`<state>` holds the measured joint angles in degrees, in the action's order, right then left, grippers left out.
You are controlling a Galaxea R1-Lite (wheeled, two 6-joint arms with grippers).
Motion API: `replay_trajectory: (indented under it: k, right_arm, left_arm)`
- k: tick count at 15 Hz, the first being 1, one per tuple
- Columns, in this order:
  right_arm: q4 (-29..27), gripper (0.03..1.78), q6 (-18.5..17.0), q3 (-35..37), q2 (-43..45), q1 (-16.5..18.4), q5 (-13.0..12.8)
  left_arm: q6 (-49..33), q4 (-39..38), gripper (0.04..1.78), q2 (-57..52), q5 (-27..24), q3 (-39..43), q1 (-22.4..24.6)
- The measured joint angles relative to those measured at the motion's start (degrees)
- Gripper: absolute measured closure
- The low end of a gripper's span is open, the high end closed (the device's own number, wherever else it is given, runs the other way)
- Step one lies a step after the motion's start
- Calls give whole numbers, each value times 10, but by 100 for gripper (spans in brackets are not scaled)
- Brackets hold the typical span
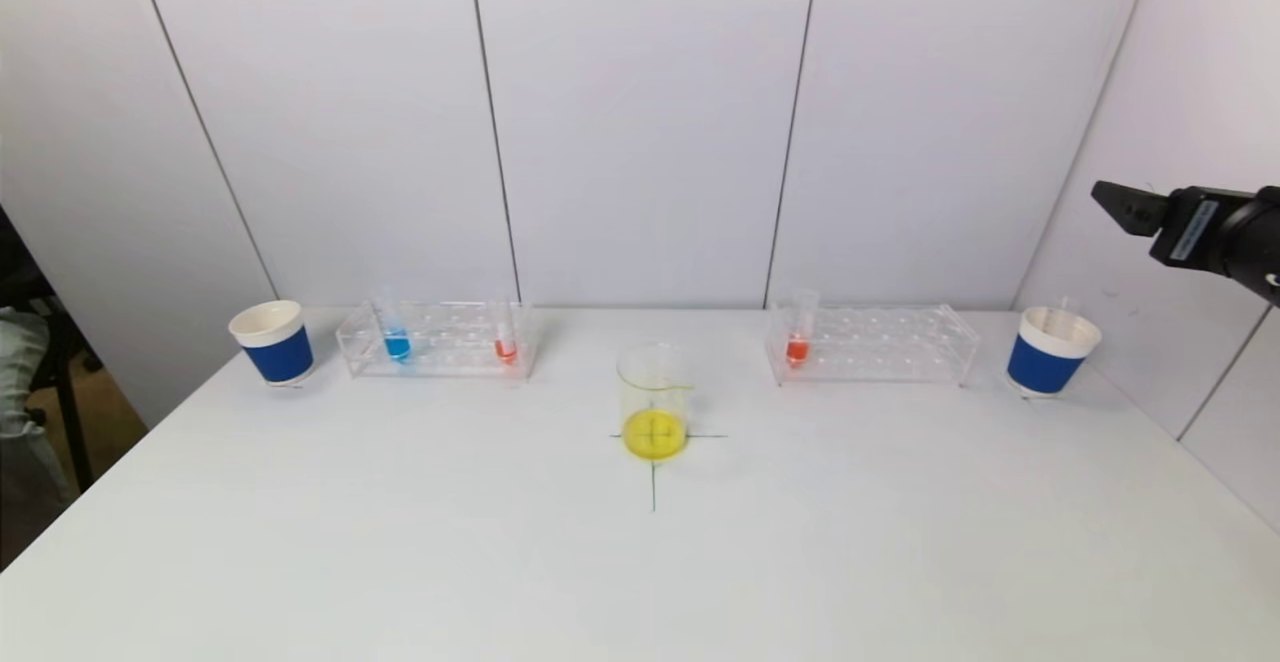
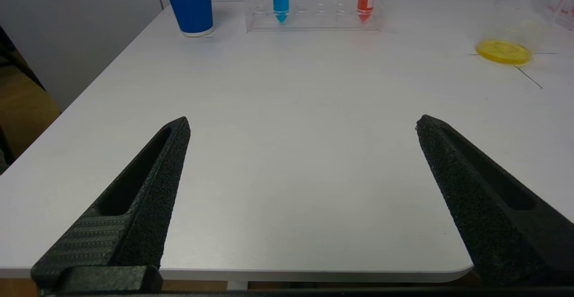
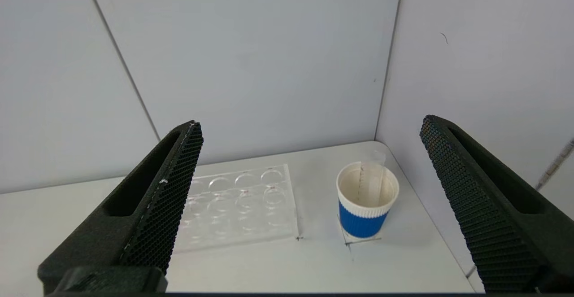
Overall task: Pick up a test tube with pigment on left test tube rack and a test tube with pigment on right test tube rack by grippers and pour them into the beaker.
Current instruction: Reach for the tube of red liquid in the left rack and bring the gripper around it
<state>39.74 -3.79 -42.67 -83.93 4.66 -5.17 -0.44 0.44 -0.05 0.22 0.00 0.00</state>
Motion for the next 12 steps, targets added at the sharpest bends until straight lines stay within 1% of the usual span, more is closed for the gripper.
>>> replay_trajectory:
  k: [4,7,8,10,12]
  right_arm:
    - [-5,5,-1,93,127,-6,-7]
    - [-10,5,0,160,221,-7,-3]
    - [-20,5,0,181,253,-8,0]
    - [-63,5,-1,213,323,-9,13]
    - [-126,5,-4,230,392,-11,32]
  left_arm:
    - [0,0,6,0,0,0,0]
    - [0,0,6,0,0,0,0]
    - [0,0,6,0,0,0,0]
    - [0,0,6,0,0,0,0]
    - [0,0,6,0,0,0,0]
